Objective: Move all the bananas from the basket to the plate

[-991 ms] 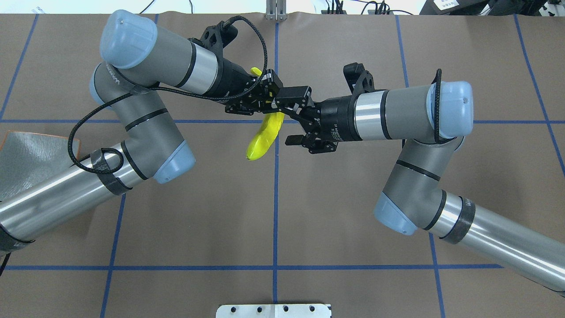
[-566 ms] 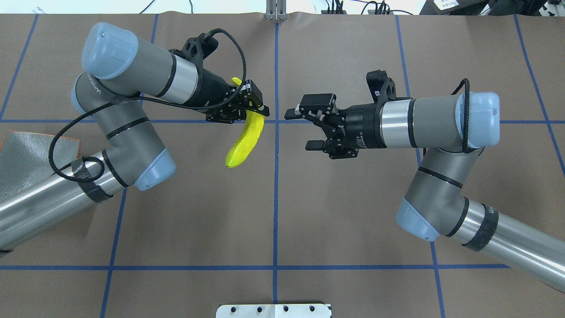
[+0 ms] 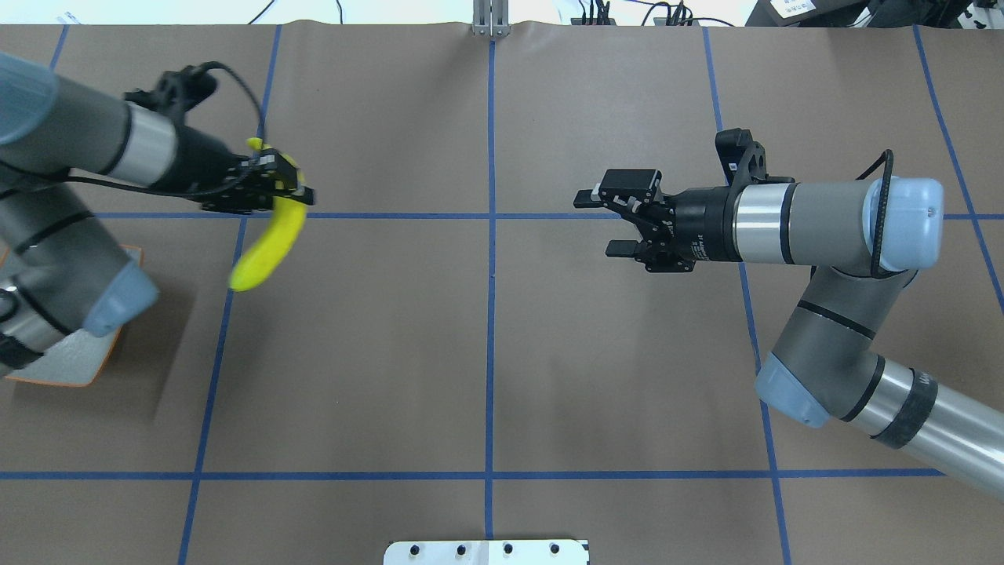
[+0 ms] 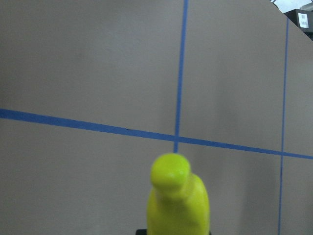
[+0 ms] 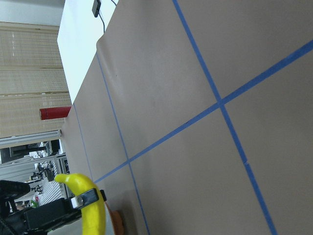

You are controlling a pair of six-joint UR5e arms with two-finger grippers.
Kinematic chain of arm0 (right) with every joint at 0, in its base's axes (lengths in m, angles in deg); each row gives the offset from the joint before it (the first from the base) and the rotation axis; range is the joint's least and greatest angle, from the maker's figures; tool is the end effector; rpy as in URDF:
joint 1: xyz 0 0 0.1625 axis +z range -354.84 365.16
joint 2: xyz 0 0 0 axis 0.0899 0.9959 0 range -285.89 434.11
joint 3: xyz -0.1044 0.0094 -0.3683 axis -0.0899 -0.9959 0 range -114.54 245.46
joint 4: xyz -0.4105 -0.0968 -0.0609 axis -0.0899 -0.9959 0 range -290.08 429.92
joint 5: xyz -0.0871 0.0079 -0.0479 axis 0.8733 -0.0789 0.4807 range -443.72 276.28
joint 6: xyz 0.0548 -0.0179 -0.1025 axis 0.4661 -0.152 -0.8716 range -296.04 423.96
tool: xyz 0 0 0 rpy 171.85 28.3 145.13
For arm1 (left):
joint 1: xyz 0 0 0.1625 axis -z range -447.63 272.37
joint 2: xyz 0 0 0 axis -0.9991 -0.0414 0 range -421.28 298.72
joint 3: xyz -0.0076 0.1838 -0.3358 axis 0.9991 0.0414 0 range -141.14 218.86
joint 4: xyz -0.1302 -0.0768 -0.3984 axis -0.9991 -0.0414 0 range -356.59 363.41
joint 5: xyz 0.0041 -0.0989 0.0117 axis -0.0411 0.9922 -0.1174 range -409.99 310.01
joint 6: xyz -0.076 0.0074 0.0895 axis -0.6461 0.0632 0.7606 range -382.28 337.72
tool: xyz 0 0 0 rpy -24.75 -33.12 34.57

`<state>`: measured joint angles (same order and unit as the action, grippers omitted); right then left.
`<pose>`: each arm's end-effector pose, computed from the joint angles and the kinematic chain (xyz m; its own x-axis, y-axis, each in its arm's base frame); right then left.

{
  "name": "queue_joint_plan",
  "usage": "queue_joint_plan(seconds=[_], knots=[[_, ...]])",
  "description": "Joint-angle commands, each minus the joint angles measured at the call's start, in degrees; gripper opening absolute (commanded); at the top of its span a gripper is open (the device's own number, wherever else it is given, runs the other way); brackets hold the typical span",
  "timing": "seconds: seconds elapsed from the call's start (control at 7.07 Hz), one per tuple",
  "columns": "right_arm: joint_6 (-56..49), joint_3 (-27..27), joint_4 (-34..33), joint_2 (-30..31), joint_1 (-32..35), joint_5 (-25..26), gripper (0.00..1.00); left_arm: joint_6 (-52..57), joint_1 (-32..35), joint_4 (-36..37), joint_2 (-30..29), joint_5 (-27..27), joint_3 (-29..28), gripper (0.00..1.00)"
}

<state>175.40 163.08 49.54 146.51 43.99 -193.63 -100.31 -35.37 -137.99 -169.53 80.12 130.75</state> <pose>-0.3963 -0.4386 0.2463 -0.1800 0.2962 0.9380 -0.2786 0.8992 -0.3374 0.3321 -0.5229 0.3208 0.2376 -0.0479 -0.9702 0.1856 0.9826 -0.0031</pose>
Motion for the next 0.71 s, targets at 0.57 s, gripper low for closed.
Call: queue_joint_plan(seconds=[0.57], knots=[[-1.5,-5.2,0.3,0.9,-0.2,3.1,1.0,31.6,8.0,6.0,22.2,-9.2,0.2,0.0]])
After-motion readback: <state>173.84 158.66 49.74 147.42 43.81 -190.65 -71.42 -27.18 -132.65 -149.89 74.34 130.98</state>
